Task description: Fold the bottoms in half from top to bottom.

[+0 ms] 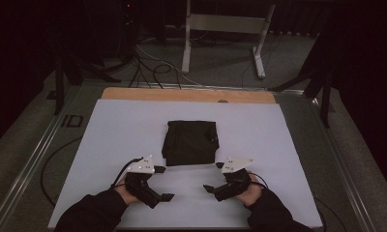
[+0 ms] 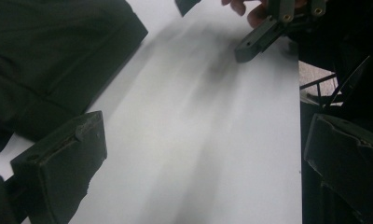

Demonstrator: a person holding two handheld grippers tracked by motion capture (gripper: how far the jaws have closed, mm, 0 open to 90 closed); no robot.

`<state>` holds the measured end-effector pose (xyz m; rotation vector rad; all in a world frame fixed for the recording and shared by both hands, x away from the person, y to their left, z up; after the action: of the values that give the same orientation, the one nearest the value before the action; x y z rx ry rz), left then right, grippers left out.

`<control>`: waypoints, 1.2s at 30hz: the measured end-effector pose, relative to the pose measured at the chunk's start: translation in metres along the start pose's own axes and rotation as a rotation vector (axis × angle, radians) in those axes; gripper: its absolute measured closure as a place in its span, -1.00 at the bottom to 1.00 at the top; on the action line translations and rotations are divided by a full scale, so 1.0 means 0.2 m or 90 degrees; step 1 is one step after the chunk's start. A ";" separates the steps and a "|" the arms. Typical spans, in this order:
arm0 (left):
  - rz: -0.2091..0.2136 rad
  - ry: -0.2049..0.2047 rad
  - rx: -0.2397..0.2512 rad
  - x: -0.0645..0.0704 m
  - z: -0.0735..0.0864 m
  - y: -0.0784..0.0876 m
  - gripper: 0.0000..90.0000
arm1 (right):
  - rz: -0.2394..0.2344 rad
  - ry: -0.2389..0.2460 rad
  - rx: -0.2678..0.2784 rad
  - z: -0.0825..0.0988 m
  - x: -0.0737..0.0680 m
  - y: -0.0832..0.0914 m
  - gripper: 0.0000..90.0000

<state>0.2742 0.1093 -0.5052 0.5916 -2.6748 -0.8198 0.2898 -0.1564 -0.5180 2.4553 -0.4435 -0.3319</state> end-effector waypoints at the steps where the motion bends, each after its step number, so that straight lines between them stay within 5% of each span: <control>1: -0.001 0.003 0.001 0.00 0.01 0.01 -1.00 | 0.000 -0.004 -0.001 0.01 0.00 0.01 -0.78; 22: -0.010 0.006 -0.004 -0.04 0.10 0.16 -1.00 | 0.049 -0.015 -0.002 0.16 0.03 0.22 -0.78; 36: -0.046 0.033 -0.021 -0.14 0.22 0.27 -1.00 | 0.092 -0.041 0.009 0.27 0.06 0.38 -0.78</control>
<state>0.2665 0.1836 -0.5127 0.6952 -2.6022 -0.8538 0.2650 -0.2471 -0.5155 2.4153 -0.6483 -0.3484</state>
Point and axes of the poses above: each handheld gripper's, and its own axes: y roughly backward along the jaws, z roughly out of its underside, x roughly to its right, the point moved 4 cm from there along -y, roughly forward along the jaws, and after that the axes turned 9 degrees about -z, right-handed, at the moved point
